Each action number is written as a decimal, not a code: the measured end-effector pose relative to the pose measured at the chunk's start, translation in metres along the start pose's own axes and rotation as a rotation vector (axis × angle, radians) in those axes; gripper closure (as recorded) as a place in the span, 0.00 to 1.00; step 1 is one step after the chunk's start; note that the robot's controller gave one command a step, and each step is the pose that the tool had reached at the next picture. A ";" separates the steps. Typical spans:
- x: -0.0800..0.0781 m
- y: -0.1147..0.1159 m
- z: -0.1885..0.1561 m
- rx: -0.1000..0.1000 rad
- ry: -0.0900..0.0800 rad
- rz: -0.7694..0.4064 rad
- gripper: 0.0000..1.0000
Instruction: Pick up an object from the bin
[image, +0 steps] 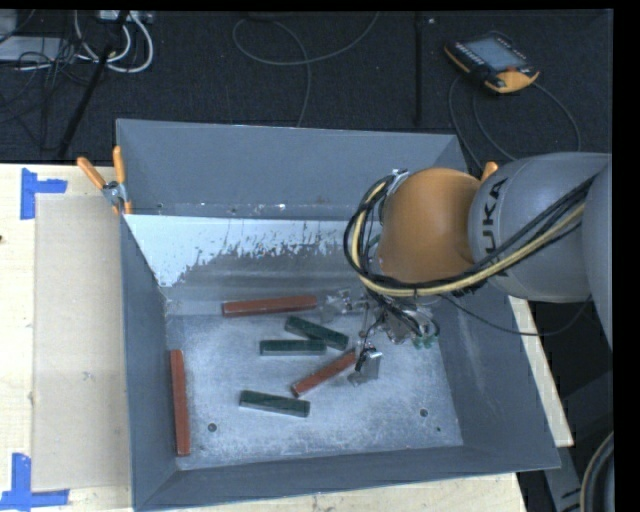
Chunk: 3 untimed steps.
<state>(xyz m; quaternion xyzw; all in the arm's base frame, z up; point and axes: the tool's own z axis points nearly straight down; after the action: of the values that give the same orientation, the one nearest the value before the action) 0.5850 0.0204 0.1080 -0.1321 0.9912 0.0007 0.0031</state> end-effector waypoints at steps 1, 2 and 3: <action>0.009 0.004 0.003 0.000 0.006 -0.006 0.00; 0.004 0.044 0.002 -0.002 0.010 -0.050 0.00; -0.010 0.064 0.008 0.000 0.004 -0.175 0.00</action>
Offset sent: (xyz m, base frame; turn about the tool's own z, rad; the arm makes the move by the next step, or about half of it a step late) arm -0.0337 0.0128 0.0204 -0.0499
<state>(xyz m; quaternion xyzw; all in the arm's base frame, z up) 0.5779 0.0850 0.0997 -0.2184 0.9759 0.0001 0.0011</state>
